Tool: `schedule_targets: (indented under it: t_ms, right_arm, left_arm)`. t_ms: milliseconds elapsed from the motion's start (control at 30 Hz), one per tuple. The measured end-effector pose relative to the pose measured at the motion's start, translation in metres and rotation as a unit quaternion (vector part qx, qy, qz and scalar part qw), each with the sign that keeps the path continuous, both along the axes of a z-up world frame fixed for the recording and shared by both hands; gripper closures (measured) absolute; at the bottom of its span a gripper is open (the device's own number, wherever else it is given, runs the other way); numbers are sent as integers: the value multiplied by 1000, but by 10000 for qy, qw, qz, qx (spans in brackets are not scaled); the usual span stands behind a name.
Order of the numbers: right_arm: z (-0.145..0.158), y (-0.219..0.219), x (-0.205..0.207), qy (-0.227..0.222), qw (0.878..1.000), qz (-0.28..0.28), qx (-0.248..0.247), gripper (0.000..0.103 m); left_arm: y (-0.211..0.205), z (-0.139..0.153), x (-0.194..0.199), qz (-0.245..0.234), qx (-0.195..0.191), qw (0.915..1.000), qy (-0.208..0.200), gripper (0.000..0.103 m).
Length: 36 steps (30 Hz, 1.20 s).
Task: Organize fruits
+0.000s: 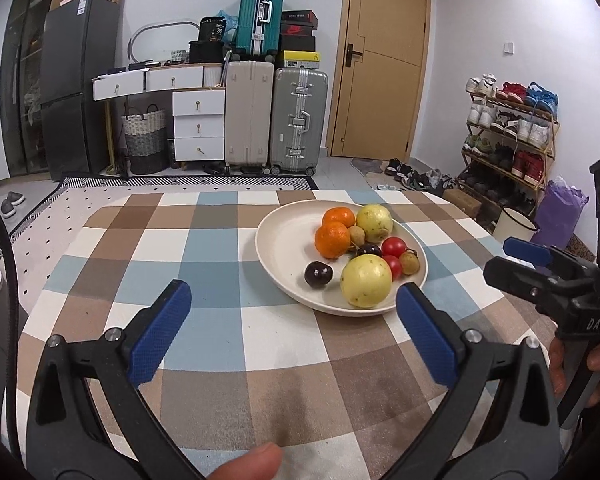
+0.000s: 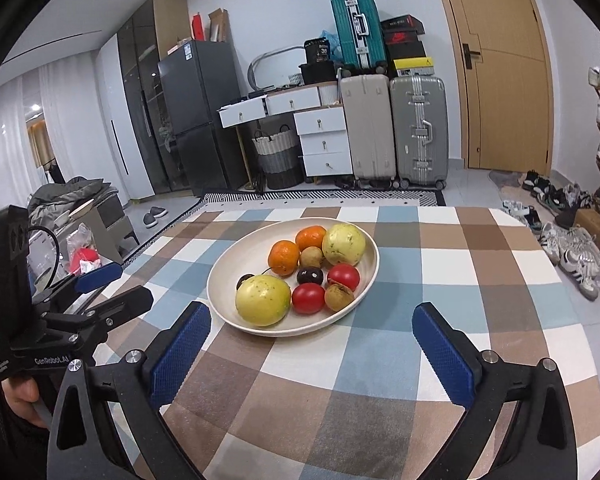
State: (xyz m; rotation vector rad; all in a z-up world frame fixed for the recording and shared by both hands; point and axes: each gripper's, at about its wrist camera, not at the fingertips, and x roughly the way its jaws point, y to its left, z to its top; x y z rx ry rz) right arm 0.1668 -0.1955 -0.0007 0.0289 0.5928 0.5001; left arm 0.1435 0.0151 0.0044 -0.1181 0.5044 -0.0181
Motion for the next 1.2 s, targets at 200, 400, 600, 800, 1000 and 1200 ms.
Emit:
schedule_targets:
  t_ms: [200,400,600,800,1000,1200]
  right_arm:
    - [-4,5,-5,-290,9995,23,-100,0]
    - [-8,11,-8,-457,9988,59,-183,0]
    - [-10,15,-9,-492,9984,131,-256,0]
    - [-11,16,-8,-459,9985,90,-274,0]
    - [-9,12,-11,-587,9980,-15,-228,0]
    - [-8,14,-14,-653,9975,9,-270,0]
  left_arm:
    - [1,-4,0,77,18,9998,-187,1]
    - [2,-6,0,61,-4,9997,-224,1]
    - [-1,-5,0,-2,41,9996,-291,1]
    - [-2,-4,0,-2,55,9995,-315,1]
    - [-2,-4,1,-18,60,9995,-317,1]
    - [-2,-3,0,-22,63,9995,-313,1]
